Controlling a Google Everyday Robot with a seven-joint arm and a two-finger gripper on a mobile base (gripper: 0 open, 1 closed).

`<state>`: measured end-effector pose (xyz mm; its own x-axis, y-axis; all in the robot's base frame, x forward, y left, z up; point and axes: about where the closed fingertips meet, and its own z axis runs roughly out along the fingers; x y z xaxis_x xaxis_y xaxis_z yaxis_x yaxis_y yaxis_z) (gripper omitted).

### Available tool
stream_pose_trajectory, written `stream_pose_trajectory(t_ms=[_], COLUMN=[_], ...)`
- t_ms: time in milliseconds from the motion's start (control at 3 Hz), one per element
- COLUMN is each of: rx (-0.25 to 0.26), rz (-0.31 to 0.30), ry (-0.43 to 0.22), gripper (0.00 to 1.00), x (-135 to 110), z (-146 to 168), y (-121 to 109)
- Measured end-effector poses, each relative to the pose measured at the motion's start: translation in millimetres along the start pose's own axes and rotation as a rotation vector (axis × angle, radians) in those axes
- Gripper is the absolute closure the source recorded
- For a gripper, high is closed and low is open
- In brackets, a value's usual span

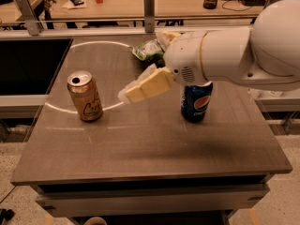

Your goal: Knock orange can over

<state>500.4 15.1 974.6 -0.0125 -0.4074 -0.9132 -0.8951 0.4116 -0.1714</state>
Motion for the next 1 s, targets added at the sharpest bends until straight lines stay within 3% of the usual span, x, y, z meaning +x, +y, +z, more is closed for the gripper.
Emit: stream_pose_trajectory(t_ms=[667, 1000], rx=[-0.081, -0.072], rz=[0.125, 0.112], ry=[-0.062, -0.09], gripper=[0.0, 0.0], x=[37.0, 52.6], z=[42.9, 58.2], y=[50.7, 57.3])
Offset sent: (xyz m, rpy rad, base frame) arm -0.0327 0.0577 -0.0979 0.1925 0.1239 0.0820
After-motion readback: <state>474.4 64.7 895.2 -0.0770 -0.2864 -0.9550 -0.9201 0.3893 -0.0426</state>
